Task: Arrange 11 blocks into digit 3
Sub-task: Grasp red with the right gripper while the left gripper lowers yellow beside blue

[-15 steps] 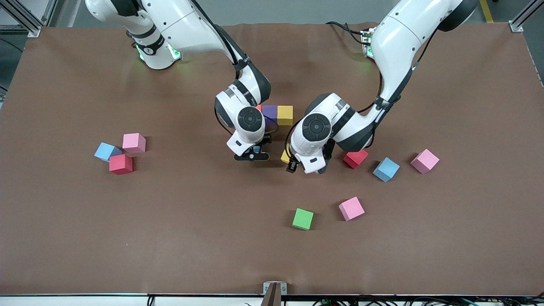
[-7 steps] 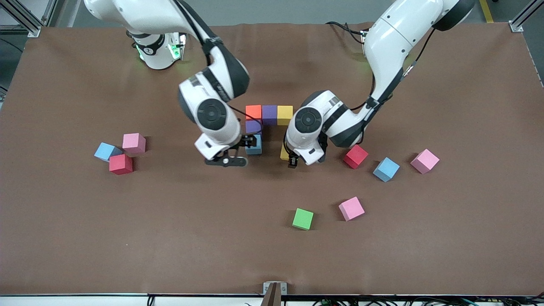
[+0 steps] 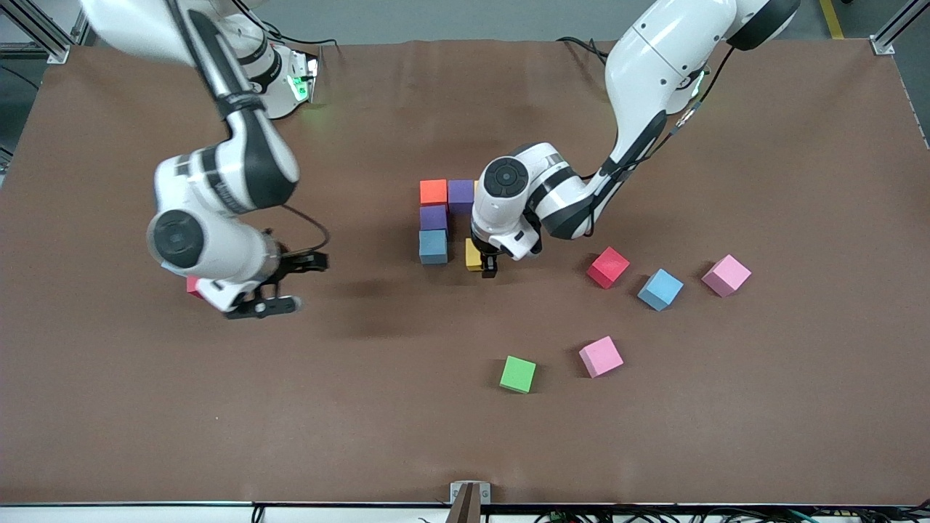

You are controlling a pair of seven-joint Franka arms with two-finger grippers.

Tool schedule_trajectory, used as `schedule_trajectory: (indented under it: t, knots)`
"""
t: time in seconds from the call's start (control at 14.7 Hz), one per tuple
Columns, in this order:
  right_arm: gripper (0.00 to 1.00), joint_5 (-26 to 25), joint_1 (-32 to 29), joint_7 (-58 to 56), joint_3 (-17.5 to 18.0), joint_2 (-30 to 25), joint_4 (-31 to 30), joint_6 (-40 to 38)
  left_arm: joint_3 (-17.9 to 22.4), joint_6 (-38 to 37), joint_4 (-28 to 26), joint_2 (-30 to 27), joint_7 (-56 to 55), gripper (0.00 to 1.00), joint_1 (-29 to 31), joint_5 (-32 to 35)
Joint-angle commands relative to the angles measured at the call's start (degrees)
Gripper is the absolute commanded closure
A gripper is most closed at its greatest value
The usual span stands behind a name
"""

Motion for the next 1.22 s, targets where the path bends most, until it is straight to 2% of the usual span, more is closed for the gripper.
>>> schedule_trajectory:
  t: [0.0,0.34,0.61,0.95,1.15]
  knots:
    - [0.00,-5.4,-6.2,-4.7,1.5,-1.7,-2.2,0.0,0.1,4.7,-2.8,-0.7,-2.7,0.95,-0.5,1.1]
    - [0.00,-7.6,-13.9,-10.4,1.5,-1.0,-3.9,2.8,0.2,8.0,-4.2,-0.7,-4.2,0.95,-1.5,1.1]
    - [0.00,-8.2,-19.1,-18.9,1.5,-1.3,-12.9,16.7,0.3,9.7,-4.2,-0.3,-4.4,0.96,-1.5,2.9]
    - [0.00,-8.2,-21.7,-21.6,1.5,-1.0,-18.8,25.4,0.4,10.3,-4.1,0.7,-4.4,0.96,-1.5,4.5]
    - [0.00,-8.2,-22.0,-22.0,1.6,-0.4,-20.9,27.0,0.6,10.8,-3.9,1.2,-4.5,0.95,-2.3,4.5]
